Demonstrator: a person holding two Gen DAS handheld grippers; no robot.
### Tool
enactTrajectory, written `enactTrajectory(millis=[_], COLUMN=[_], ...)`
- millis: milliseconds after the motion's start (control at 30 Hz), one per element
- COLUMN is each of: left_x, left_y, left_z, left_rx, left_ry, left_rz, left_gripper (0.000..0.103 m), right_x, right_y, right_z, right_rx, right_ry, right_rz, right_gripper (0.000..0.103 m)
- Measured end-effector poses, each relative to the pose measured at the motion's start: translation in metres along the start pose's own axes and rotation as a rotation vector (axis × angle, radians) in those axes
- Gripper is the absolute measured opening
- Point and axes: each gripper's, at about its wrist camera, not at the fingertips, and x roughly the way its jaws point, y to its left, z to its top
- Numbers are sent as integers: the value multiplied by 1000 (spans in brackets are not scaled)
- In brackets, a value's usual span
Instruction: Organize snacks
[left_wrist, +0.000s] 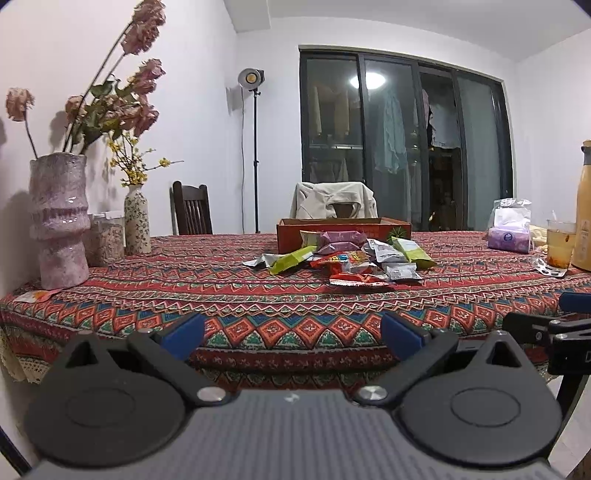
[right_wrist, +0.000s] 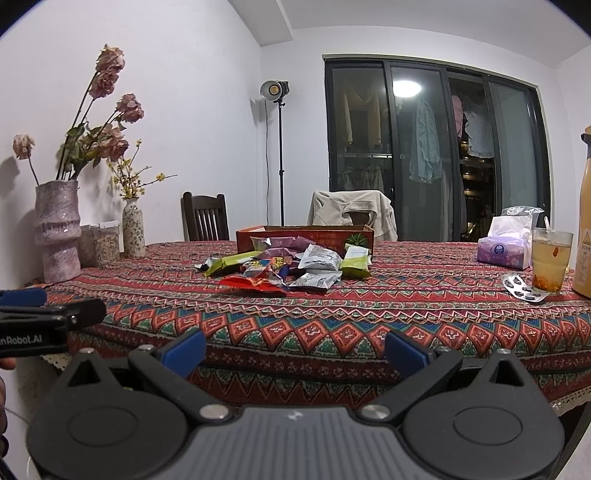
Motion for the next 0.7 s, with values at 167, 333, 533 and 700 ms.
enactTrajectory(millis=[167, 333, 533, 700], left_x=[24, 50, 72, 91], left_y=[-2, -10, -17, -19], left_z=[15, 31, 47, 56], left_rx=[3, 2, 5, -1], left_ry=[8, 13, 8, 22], left_rz=[-12, -24, -13, 3], left_gripper=[103, 103, 103, 103], right_x=[17, 38, 61, 84], right_y=[-7, -19, -34, -43], right_z=[10, 28, 47, 58], right_rx=[-16, -8, 15, 31], right_ry=[-9, -18, -39, -23], right_rz=[-15, -26, -34, -21], right_gripper=[103, 103, 103, 103])
